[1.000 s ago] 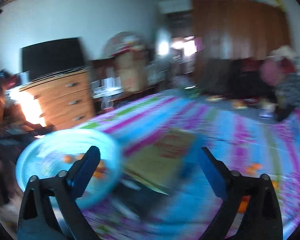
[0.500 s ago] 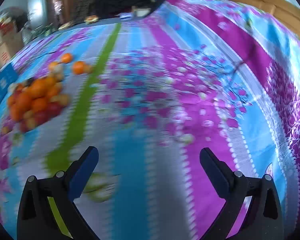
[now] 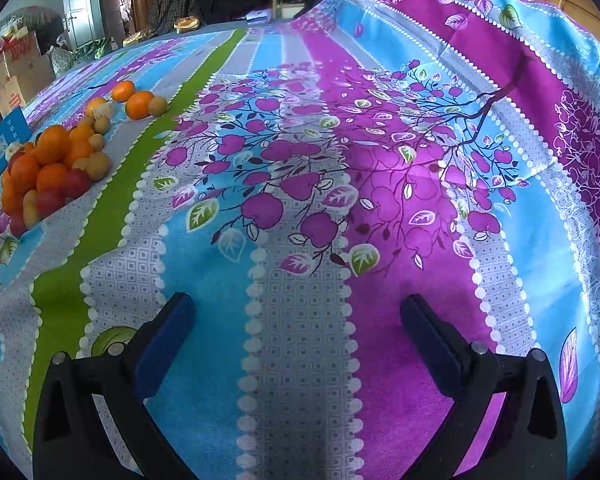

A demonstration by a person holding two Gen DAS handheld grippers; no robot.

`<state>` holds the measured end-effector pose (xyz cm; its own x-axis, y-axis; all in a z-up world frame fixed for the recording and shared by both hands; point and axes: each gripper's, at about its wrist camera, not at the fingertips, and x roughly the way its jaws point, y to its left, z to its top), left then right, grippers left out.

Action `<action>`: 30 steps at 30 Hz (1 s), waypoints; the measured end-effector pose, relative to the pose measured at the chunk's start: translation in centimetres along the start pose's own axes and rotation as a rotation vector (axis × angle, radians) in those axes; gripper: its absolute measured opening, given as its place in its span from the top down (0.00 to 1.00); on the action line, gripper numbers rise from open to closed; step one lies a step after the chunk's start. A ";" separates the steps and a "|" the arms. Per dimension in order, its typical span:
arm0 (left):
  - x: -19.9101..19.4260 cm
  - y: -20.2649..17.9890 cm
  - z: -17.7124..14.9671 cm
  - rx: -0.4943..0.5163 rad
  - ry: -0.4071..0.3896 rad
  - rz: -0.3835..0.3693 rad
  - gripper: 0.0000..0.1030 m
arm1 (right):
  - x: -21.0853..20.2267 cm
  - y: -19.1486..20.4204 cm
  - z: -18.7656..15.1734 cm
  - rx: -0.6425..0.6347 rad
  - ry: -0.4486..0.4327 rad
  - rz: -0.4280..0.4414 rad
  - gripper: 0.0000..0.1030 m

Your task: Organize fruits

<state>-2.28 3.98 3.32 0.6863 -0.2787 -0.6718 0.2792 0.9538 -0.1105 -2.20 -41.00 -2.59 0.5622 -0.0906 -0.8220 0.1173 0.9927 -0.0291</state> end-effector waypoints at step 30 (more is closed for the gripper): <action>-1.0 1.5 -0.1 -0.093 -0.076 -0.107 0.00 | 0.2 -0.1 0.1 0.002 0.001 0.001 0.00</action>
<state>-2.65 5.74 3.77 0.7057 -0.3836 -0.5957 0.2924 0.9235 -0.2483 -2.06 -41.13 -2.67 0.5613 -0.0892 -0.8228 0.1181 0.9926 -0.0271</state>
